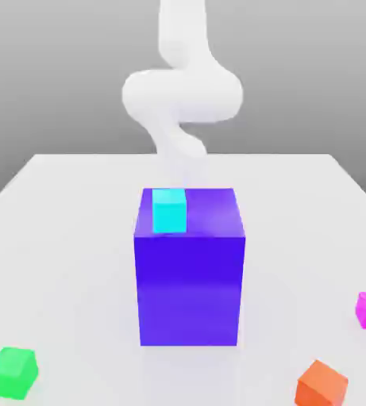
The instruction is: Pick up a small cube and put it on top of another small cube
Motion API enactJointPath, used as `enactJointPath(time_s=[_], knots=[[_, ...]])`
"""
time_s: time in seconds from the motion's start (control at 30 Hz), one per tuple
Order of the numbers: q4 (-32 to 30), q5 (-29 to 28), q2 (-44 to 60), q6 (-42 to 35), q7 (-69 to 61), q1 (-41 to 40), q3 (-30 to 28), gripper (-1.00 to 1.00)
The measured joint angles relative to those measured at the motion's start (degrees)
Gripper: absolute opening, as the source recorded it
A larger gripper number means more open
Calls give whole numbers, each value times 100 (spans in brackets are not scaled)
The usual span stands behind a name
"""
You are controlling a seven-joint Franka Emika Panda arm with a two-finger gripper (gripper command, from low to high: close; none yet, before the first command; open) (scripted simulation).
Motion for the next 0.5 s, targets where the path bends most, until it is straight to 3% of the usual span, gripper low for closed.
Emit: enactJointPath(time_s=[0.5], knots=[[-583, 370, 3146, 1310, -2288, 1836, 713, 0]])
